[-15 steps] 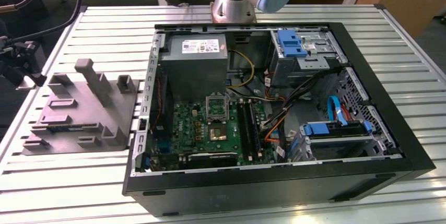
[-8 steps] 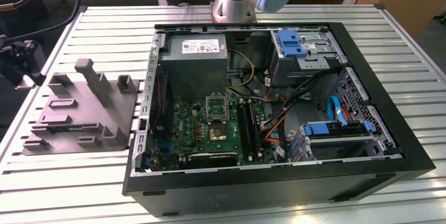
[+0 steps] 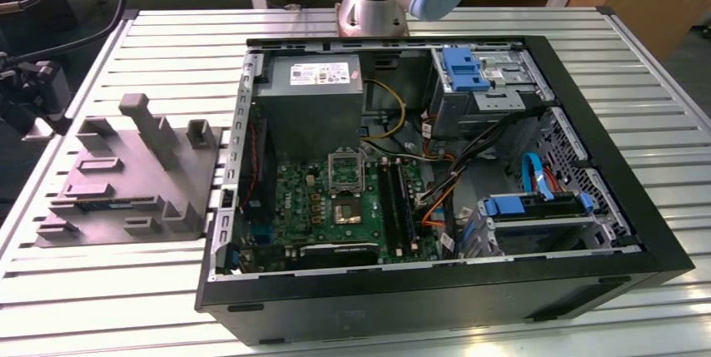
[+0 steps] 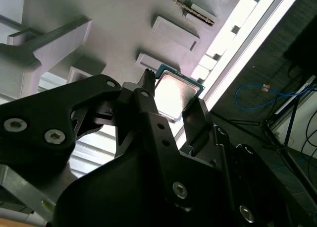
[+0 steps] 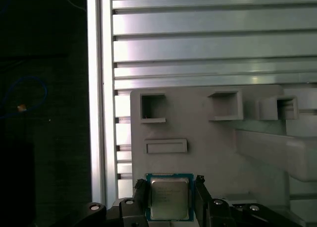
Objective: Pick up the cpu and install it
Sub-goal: 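Pick up the cpu and move it towards the insertion slot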
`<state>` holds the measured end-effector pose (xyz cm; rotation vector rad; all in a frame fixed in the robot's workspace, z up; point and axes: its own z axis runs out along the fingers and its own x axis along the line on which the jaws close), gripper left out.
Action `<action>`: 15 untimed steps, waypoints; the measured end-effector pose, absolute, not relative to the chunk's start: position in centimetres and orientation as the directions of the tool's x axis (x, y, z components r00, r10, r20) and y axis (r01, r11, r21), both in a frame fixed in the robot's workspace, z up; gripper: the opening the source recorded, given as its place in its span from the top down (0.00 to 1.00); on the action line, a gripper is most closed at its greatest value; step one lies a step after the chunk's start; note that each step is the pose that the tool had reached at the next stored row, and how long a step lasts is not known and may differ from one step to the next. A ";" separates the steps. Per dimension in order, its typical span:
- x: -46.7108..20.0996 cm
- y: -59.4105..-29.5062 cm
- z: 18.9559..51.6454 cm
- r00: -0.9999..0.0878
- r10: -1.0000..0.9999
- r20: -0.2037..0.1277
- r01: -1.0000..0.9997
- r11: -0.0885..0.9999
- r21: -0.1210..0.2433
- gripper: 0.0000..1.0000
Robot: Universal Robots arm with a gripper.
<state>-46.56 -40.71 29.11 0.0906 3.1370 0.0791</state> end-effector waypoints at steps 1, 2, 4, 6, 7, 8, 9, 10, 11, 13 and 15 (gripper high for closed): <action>-46.6 -40.7 29.1 -0.998 0.058 -0.001 0.058 0.997 0.050 0.53; -46.6 -40.7 29.2 -0.998 0.058 -0.001 0.058 0.997 0.050 0.53; -46.6 -40.7 29.3 -0.998 0.058 -0.001 0.058 0.997 0.050 0.53; -46.6 -40.7 29.4 -0.998 0.058 -0.001 0.058 0.997 0.050 0.53; -46.6 -40.7 29.5 -0.998 0.058 -0.001 0.058 0.997 0.050 0.53; -46.6 -40.7 29.6 -0.998 0.058 -0.001 0.058 0.997 0.050 0.53; -46.6 -40.7 29.6 -0.998 0.058 -0.001 0.058 0.997 0.050 0.53; -46.6 -40.7 29.7 -0.998 0.058 -0.001 0.058 0.997 0.050 0.53; -46.6 -40.7 29.8 -0.998 0.058 -0.001 0.058 0.997 0.050 0.53; -46.6 -40.7 30.0 -0.998 0.058 -0.001 0.058 0.997 0.050 0.53; -46.6 -40.7 30.1 -0.998 0.058 -0.001 0.058 0.997 0.050 0.53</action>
